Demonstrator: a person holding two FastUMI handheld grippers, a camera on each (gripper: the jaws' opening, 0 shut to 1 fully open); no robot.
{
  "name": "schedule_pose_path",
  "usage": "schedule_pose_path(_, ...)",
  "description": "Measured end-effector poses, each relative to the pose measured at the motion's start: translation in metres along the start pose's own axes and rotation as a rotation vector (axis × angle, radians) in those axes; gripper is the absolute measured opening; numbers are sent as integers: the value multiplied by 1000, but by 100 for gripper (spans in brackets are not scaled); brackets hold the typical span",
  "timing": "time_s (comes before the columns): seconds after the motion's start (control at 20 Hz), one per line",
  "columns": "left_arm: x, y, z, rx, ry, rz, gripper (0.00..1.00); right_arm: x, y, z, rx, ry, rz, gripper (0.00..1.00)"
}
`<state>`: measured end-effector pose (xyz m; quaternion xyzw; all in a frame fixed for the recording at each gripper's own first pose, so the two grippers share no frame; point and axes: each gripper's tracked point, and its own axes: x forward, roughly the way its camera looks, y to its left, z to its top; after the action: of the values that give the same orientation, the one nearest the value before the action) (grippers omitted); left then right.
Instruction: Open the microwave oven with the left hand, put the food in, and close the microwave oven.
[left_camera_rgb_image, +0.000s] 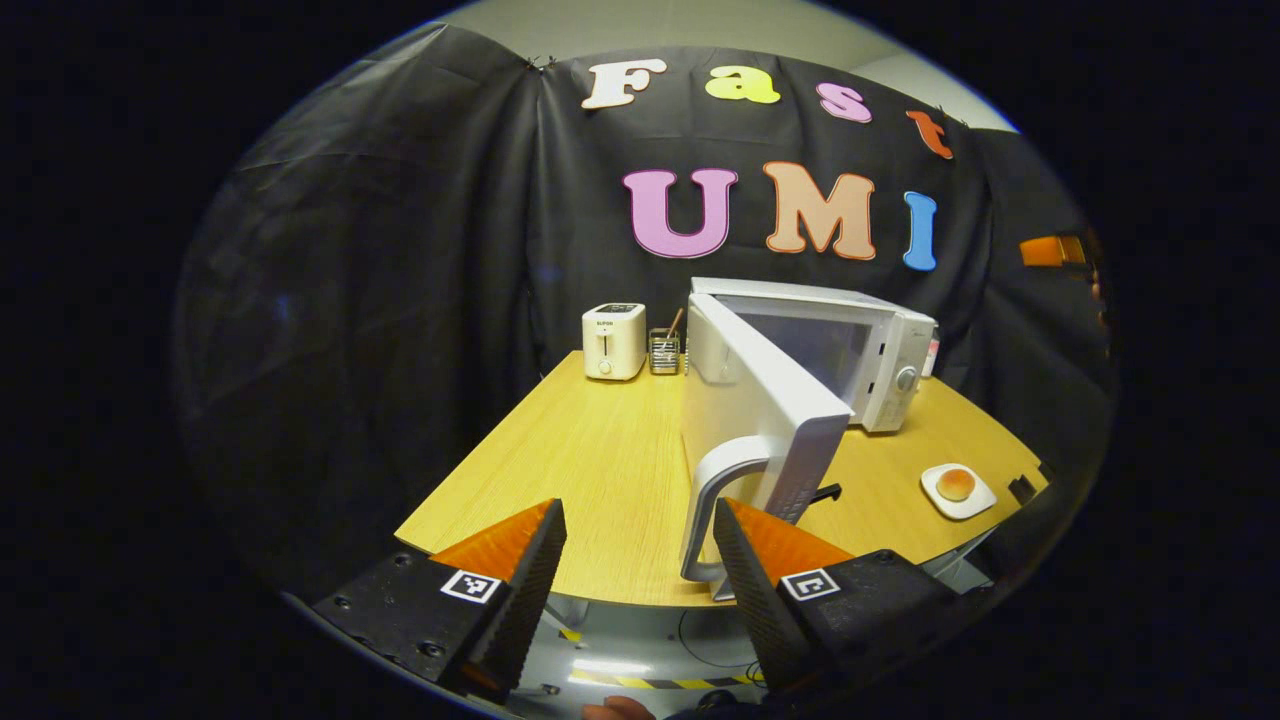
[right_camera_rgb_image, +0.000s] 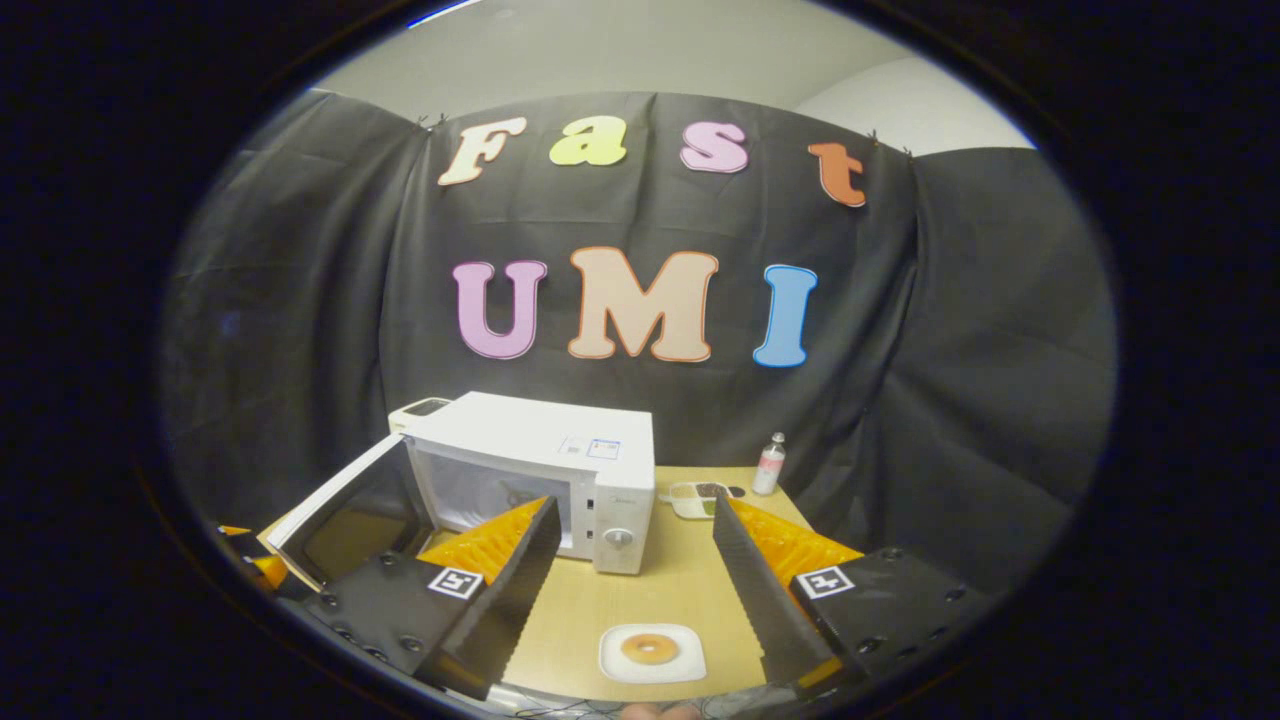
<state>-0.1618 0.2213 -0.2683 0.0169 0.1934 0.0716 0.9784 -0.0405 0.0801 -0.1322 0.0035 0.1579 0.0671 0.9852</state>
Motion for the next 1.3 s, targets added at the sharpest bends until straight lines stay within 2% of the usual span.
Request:
schedule_pose_path(0.2, -23, 5, 66, -36, -132, 32, 86, 7, -1, -21, 51, -7, 12, 97)
schedule_pose_path(0.25, -25, 6, 85, -34, -174, 51, 89, 8, 0, -31, 63, 2, 17, 97)
schedule_pose_path(0.45, -38, -7, 157, 38, -320, 66, 95, 22, -4, -77, 71, 33, 22, 97)
schedule_pose_path(0.65, -35, -37, 211, 73, -434, 66, 94, 45, -8, -137, 72, 97, 41, 97)
schedule_pose_path(0.8, -21, -58, 224, 69, -449, 76, 94, 64, -11, -192, 74, 183, 54, 97)
schedule_pose_path(1.05, 5, -94, 234, -11, -423, 29, 94, 81, -18, -280, 0, 361, 65, 98)
schedule_pose_path(1.3, 21, -108, 238, -34, -419, 20, 93, 86, -29, -326, -15, 469, 48, 98)
